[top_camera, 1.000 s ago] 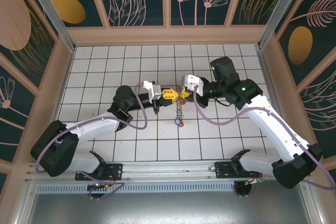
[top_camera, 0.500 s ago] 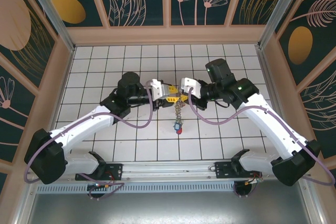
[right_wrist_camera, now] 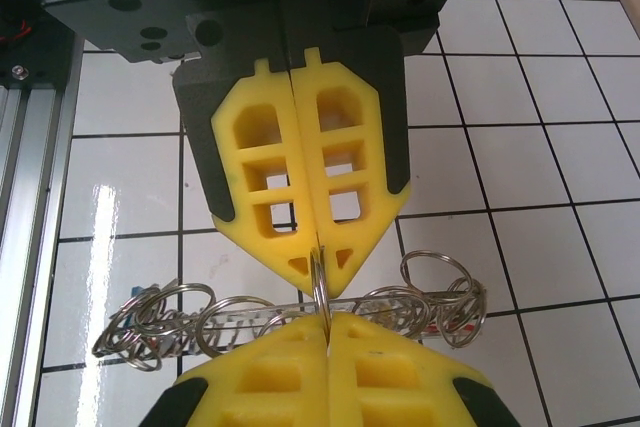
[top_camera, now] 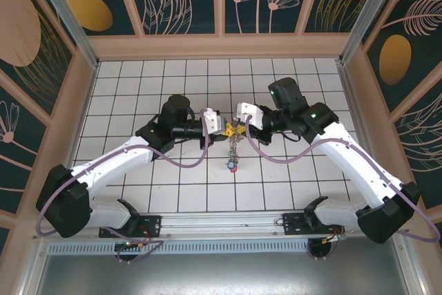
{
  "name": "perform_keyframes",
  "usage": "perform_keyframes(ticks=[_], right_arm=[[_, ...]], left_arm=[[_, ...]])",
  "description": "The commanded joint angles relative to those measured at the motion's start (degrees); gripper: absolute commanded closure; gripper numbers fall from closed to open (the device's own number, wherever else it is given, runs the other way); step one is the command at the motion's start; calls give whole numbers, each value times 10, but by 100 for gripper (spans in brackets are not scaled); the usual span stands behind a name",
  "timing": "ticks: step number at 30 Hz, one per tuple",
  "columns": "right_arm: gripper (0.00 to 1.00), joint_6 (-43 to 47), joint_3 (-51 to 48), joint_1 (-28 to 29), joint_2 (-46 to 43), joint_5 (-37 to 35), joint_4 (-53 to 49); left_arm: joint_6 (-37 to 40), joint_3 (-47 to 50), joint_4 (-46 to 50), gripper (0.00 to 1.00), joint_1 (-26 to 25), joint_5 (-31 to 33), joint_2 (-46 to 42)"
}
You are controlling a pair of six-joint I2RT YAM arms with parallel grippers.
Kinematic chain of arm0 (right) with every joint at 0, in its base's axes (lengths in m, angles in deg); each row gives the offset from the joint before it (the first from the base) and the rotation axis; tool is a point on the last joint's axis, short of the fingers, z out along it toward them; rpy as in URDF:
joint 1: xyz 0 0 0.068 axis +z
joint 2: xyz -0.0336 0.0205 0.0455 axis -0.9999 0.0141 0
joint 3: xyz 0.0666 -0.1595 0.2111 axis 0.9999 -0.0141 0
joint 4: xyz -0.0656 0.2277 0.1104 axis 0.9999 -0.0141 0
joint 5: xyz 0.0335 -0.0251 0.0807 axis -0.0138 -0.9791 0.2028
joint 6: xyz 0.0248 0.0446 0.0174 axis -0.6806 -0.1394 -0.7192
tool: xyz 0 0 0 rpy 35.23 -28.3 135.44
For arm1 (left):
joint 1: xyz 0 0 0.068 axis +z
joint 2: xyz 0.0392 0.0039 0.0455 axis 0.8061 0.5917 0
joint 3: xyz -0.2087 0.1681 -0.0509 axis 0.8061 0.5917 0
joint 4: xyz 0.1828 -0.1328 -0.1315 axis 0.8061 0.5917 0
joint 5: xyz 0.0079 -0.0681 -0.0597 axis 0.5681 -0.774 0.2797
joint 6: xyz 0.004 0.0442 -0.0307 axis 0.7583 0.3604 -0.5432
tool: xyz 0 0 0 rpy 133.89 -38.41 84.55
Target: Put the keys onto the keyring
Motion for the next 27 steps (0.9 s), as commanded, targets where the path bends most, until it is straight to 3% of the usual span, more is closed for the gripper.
perform_keyframes(ticks=[1,2,4,5,10,22,27], right_arm=[[100,-7,12,9,-3,19,28],[100,-7,12,9,-3,17,27],[100,-8,11,9,-4,11,27],[100,-7,10,9,-4,5,24],[100,-2,7,9,-2,-16,17],[100,1,7,11,-1,-29,13],[100,0,2,12,-1,-37,11]], left_arm=[[-28,9,-75,100,-4,-30,-9],[-31,8,-71,98,-3,-35,-9],[-24,-1,-44,76,-4,-50,-8],[-19,-6,-26,70,-4,-55,-9],[-2,-25,39,69,-3,-48,-12],[-22,-39,27,81,-3,-22,-1],[-16,-40,34,74,-4,-14,-7]])
